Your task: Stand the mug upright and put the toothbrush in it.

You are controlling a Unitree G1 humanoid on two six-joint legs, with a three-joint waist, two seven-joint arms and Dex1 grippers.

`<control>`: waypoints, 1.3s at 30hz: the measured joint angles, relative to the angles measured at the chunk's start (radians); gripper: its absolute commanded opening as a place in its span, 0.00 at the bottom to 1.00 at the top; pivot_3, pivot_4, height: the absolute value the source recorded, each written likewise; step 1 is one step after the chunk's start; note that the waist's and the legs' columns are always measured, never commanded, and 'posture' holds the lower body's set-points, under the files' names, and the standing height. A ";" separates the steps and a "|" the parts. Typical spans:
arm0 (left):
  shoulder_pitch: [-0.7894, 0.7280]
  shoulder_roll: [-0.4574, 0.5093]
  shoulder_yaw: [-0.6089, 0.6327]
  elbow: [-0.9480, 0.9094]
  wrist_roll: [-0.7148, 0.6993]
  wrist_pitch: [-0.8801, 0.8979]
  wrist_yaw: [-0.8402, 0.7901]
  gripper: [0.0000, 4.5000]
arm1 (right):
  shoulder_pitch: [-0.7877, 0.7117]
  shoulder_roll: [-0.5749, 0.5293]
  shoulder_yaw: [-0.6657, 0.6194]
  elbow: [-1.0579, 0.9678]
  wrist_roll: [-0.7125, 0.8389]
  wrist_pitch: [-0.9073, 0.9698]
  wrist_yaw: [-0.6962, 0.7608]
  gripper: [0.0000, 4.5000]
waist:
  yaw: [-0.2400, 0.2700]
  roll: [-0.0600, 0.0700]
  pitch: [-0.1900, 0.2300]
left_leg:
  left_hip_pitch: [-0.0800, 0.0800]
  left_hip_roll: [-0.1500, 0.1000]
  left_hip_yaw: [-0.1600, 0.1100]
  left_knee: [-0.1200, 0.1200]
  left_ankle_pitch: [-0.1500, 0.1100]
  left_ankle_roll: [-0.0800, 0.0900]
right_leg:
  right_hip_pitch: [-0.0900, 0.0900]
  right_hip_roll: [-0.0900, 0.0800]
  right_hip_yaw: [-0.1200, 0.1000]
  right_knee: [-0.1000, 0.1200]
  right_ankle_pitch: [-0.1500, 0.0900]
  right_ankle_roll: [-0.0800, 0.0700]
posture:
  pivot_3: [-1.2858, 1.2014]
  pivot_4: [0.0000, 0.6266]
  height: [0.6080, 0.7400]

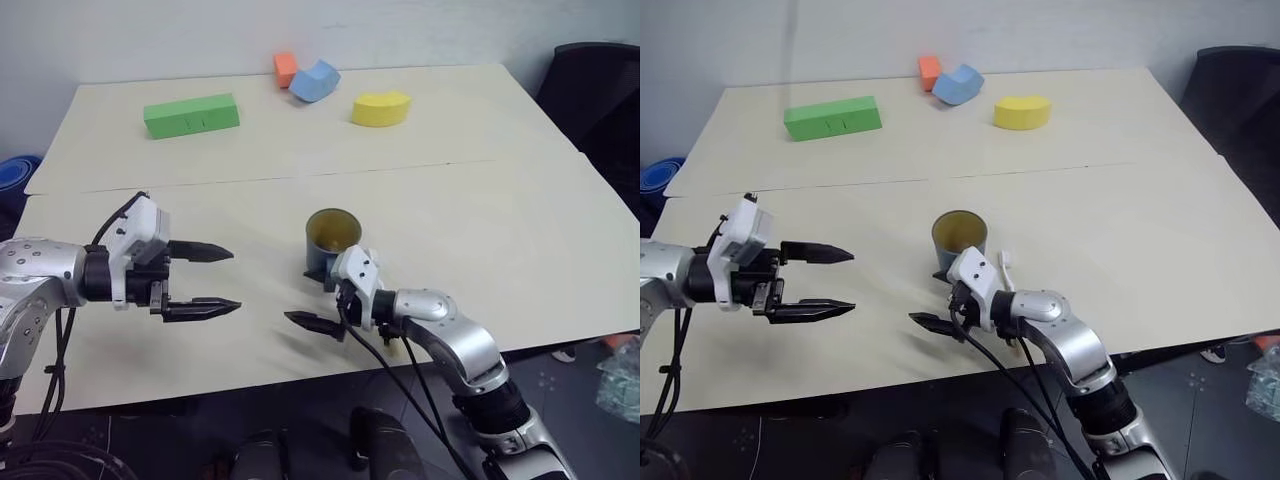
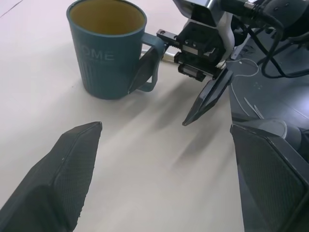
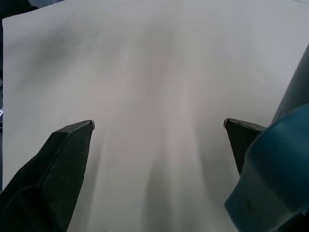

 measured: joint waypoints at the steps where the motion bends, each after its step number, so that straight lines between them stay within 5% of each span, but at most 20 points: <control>1: -0.001 0.000 -0.001 0.000 0.000 0.000 -0.002 1.00 | 0.004 0.001 0.001 0.002 0.000 -0.003 0.000 1.00 | 0.000 0.000 0.000 | 0.000 0.000 0.000 0.000 0.000 0.000 | 0.000 0.000 0.000 0.000 0.000 0.000 | 0.52 0.24 1.00; 23: -0.010 -0.007 -0.025 -0.002 0.001 0.002 -0.005 1.00 | 0.069 -0.189 -0.021 -0.064 -0.099 -0.132 0.030 1.00 | 0.022 0.000 0.000 | 0.000 0.000 0.001 0.001 0.000 0.000 | 0.000 0.000 0.001 0.000 0.000 0.000 | 0.52 0.24 1.00; 28: -0.034 -0.010 -0.046 -0.005 -0.001 0.003 -0.031 1.00 | 0.212 -0.327 -0.246 -0.359 0.017 0.102 0.000 1.00 | 0.043 0.000 0.000 | -0.001 0.000 0.000 0.002 0.000 0.001 | 0.000 0.000 0.001 -0.001 0.000 0.000 | 0.52 0.24 1.00; 33: -0.103 -0.024 -0.102 -0.006 -0.001 0.003 -0.063 1.00 | 0.234 -0.306 -0.430 -0.560 0.130 0.351 -0.142 1.00 | 0.047 -0.001 0.000 | 0.000 0.000 0.004 0.003 0.000 0.001 | 0.000 0.000 0.004 -0.001 -0.001 -0.002 | 0.52 0.24 1.00; 39: -0.182 -0.057 -0.158 0.000 0.002 0.003 -0.089 1.00 | 0.221 -0.233 -0.468 -0.571 0.130 0.567 -0.324 1.00 | 0.047 -0.001 0.000 | 0.000 0.000 0.004 0.002 0.000 0.001 | 0.000 0.001 0.005 -0.001 -0.001 -0.002 | 0.52 0.24 1.00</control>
